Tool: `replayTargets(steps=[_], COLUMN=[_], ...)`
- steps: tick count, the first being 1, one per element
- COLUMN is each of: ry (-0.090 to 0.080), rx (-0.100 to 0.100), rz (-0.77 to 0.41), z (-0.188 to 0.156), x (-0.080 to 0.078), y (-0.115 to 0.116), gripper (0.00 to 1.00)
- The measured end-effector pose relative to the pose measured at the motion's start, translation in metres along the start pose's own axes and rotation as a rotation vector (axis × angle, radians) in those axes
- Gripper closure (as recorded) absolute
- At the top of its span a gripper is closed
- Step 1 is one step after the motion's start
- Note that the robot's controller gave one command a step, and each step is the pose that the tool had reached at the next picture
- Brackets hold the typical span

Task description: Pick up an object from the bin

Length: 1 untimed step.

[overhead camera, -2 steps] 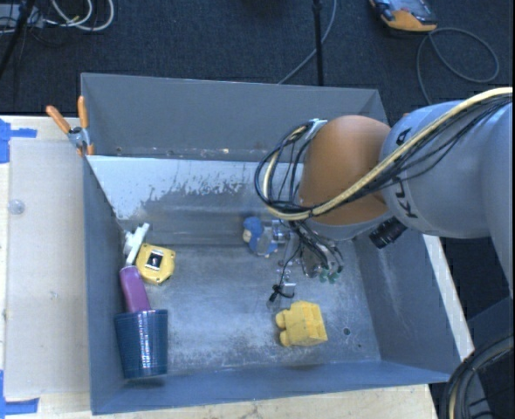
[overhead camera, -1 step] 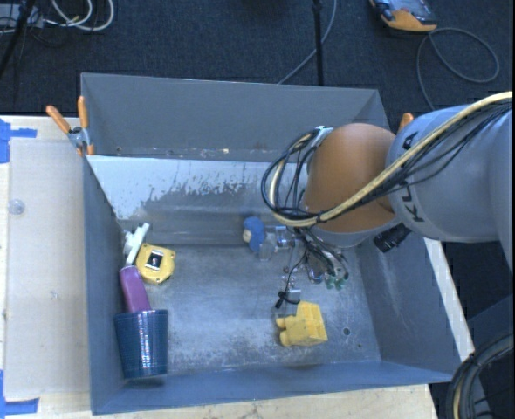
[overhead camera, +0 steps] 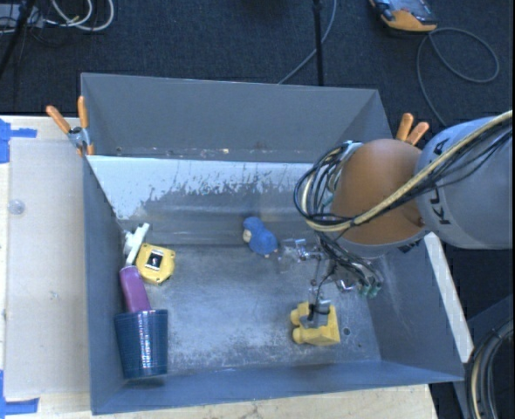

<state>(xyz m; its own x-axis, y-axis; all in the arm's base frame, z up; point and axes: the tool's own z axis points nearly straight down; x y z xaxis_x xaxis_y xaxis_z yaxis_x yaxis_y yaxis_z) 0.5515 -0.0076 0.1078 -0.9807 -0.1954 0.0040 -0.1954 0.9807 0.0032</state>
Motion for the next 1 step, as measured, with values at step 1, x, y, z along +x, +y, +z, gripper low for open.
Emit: replayTargets(steps=[1], ry=[-0.002], rx=[0.005], rz=[-0.235], z=[0.0263], x=[0.0423], y=[-0.0224], gripper=[0.00])
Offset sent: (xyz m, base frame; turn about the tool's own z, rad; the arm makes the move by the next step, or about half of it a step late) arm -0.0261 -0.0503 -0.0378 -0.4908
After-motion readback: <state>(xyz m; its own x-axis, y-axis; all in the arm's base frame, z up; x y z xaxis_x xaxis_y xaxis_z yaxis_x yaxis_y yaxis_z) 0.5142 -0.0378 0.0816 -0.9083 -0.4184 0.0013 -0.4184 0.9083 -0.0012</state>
